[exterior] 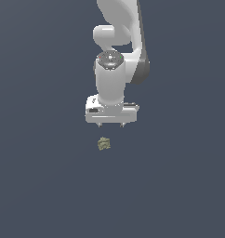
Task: Pick up the object and move it to a goal position.
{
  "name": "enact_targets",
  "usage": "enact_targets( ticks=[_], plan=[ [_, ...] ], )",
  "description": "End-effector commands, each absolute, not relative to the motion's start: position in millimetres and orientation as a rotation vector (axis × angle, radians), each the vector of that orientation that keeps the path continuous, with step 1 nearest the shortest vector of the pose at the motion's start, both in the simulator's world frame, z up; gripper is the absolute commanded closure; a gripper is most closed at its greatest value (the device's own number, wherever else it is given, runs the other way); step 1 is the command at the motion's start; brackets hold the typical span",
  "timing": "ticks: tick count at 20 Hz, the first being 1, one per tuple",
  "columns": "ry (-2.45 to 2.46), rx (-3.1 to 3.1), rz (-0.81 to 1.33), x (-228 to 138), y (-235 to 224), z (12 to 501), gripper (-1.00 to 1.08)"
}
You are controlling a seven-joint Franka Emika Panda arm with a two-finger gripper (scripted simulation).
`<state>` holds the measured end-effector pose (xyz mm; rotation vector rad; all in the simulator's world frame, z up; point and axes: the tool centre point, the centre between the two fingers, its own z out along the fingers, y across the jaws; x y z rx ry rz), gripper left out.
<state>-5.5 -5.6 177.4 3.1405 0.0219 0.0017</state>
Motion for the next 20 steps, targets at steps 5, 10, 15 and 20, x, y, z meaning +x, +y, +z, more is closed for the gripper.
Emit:
enact_targets(
  ticks=[5, 10, 15, 20],
  plan=[
    [0.038, 3.138, 0.013, -3.9, -6.6, 180.4, -0.92],
    [0.081, 3.13, 0.045, 0.5, -9.0, 190.4, -0.92],
    [0.085, 3.129, 0.049, 1.0, -9.1, 192.1, -0.92],
    [0.11, 3.128, 0.044, 2.3, -12.7, 182.5, -0.92]
  ],
)
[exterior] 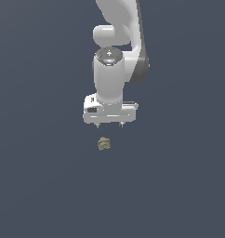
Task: Pick up the object and move it to a goal position.
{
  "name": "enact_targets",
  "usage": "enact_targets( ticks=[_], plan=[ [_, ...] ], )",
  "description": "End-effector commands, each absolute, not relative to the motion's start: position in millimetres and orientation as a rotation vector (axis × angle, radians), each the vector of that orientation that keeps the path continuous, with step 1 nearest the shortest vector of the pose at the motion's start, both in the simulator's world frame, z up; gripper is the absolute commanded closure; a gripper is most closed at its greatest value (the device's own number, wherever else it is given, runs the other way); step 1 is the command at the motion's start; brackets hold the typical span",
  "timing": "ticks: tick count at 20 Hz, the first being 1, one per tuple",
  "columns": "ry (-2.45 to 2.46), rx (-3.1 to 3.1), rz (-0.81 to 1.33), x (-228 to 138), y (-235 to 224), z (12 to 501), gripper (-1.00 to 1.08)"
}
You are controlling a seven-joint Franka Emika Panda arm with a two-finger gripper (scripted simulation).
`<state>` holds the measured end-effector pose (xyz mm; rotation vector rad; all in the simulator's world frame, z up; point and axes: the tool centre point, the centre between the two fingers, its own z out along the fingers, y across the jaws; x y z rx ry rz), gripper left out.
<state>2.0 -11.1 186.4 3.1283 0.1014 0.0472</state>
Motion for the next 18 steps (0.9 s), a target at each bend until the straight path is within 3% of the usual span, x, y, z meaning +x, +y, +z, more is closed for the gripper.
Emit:
enact_targets(
  ticks=[1, 18],
  plan=[
    [0.12, 3.127, 0.043, 2.8, -14.0, 178.9, -0.92],
    [0.359, 3.12, 0.001, 5.8, -46.9, 85.1, -0.92]
  ],
)
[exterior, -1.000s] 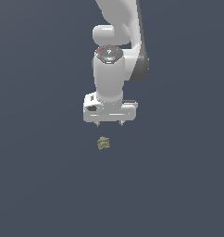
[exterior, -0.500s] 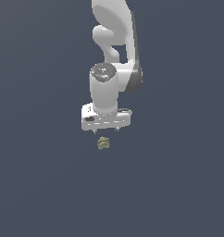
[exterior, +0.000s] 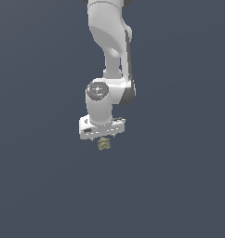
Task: Pick up the object and move it to a goal position.
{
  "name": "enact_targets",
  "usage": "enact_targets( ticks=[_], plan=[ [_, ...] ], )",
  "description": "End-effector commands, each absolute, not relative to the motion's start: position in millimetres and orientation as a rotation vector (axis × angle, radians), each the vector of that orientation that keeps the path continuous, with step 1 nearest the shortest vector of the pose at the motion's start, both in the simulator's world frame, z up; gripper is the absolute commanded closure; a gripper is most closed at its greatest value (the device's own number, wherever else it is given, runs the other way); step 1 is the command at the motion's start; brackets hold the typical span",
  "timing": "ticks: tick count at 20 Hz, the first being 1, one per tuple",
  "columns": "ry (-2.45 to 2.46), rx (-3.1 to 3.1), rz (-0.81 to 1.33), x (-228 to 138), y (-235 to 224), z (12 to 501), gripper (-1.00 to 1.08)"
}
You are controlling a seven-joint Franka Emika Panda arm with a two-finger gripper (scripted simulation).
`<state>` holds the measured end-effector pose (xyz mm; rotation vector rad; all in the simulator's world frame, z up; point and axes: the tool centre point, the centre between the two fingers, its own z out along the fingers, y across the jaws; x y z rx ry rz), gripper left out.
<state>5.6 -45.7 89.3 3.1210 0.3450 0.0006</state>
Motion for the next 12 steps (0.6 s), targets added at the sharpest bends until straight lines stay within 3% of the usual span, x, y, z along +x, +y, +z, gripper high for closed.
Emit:
enact_targets(
  ticks=[1, 12],
  plan=[
    [0.363, 3.12, 0.0, 5.7, -47.5, 83.5, -0.92],
    [0.363, 3.12, -0.001, 4.6, -47.7, 59.1, -0.92]
  ],
)
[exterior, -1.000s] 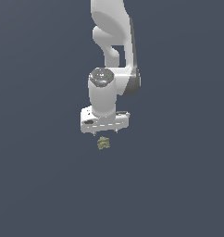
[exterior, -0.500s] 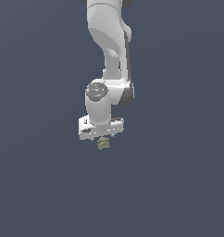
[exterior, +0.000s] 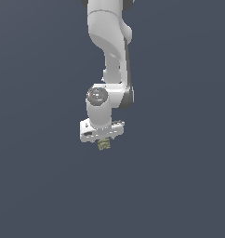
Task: Pick up the object and move it to a goal position.
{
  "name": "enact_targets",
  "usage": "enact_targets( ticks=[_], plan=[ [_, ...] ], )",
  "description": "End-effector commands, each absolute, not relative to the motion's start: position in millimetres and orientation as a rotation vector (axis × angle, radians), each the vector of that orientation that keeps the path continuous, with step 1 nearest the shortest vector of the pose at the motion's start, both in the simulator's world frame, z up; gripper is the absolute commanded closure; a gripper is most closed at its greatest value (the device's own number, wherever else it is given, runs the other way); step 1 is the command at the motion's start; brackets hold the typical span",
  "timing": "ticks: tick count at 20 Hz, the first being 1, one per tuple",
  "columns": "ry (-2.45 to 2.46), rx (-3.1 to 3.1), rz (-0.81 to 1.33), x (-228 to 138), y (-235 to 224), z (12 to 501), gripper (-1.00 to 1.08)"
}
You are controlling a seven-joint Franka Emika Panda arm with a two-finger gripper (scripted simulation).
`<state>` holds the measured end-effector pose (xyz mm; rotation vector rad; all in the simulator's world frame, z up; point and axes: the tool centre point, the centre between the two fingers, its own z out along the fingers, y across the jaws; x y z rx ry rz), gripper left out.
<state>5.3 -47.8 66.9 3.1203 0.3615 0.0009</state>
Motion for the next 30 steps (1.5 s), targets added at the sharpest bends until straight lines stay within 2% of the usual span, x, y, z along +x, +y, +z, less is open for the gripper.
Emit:
enact_targets(
  ticks=[1, 9, 10, 23, 30],
  plan=[
    [0.363, 3.12, -0.001, 4.4, -48.0, 53.0, -0.92],
    [0.366, 3.12, 0.0, 5.4, -48.0, 32.1, -0.92],
    [0.366, 3.12, 0.0, 5.4, -48.0, 32.1, 1.08],
    [0.366, 3.12, 0.001, 4.3, -45.7, 33.1, 1.08],
    [0.366, 3.12, 0.001, -9.2, -22.5, 34.7, 1.08]
  ],
)
